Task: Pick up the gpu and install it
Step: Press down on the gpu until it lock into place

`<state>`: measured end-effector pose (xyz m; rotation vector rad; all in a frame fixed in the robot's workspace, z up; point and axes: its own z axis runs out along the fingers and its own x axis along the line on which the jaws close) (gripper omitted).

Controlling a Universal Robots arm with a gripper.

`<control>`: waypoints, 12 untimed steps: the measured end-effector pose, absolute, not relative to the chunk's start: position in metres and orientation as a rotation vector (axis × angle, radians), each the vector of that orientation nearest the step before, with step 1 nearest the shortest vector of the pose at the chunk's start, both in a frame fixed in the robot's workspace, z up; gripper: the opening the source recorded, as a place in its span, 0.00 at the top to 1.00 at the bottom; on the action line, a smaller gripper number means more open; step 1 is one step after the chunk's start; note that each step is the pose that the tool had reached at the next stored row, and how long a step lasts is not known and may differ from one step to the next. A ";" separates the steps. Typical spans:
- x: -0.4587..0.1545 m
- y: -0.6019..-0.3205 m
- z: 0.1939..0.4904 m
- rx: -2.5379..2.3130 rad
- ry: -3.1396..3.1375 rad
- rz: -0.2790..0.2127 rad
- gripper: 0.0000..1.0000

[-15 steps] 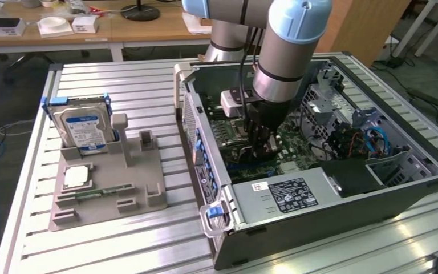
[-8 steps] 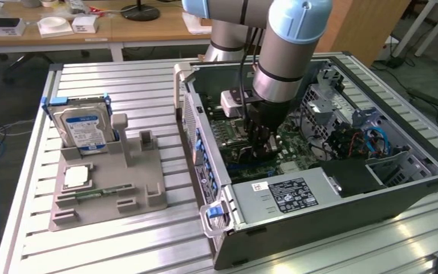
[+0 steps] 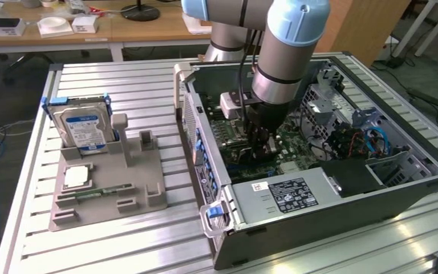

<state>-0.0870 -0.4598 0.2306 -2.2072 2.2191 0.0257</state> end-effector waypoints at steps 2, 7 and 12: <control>-0.087 -0.460 0.230 -2.207 2.219 0.026 0.74; -0.087 -0.460 0.230 -2.207 2.219 0.026 0.74; -0.087 -0.459 0.230 -2.204 2.217 0.029 0.74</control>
